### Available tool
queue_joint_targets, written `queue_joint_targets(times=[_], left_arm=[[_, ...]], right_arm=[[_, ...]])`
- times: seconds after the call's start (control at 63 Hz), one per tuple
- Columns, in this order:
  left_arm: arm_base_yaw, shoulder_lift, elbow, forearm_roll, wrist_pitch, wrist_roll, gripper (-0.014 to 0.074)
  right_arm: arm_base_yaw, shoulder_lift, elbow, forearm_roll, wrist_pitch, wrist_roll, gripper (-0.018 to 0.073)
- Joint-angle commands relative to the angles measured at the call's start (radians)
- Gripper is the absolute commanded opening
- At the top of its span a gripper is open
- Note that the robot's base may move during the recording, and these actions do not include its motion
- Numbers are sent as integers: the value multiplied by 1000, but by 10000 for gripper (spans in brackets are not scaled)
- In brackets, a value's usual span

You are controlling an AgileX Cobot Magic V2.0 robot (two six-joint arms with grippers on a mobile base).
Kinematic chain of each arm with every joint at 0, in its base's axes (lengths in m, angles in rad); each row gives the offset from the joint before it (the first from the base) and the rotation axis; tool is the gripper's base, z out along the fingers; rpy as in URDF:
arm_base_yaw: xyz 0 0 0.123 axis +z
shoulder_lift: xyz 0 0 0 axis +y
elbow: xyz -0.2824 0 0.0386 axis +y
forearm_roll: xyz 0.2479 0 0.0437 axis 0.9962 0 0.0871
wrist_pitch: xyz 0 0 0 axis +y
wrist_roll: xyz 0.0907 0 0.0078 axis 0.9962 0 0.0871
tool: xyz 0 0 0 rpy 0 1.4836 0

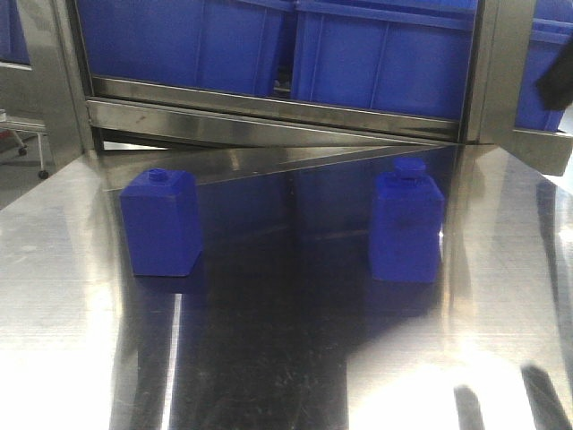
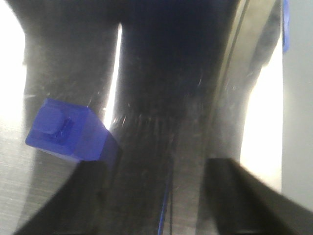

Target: Pick and sort blue part to right shelf

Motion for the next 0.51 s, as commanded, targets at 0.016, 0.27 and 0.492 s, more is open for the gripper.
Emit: queue_joint_targets(times=[0.016,0.27,0.492], left_arm=[[1,-21,21,-2,-84,-7,123],[1,-21,21,-2,-84,-7,123],[1,-21,21,-2,-84,-7,123]], right_arm=[[29,65,-117,-26,69,85,620],[121,255,-367,-38,382,270,619],[184,422,-582,-7,528,282,619]])
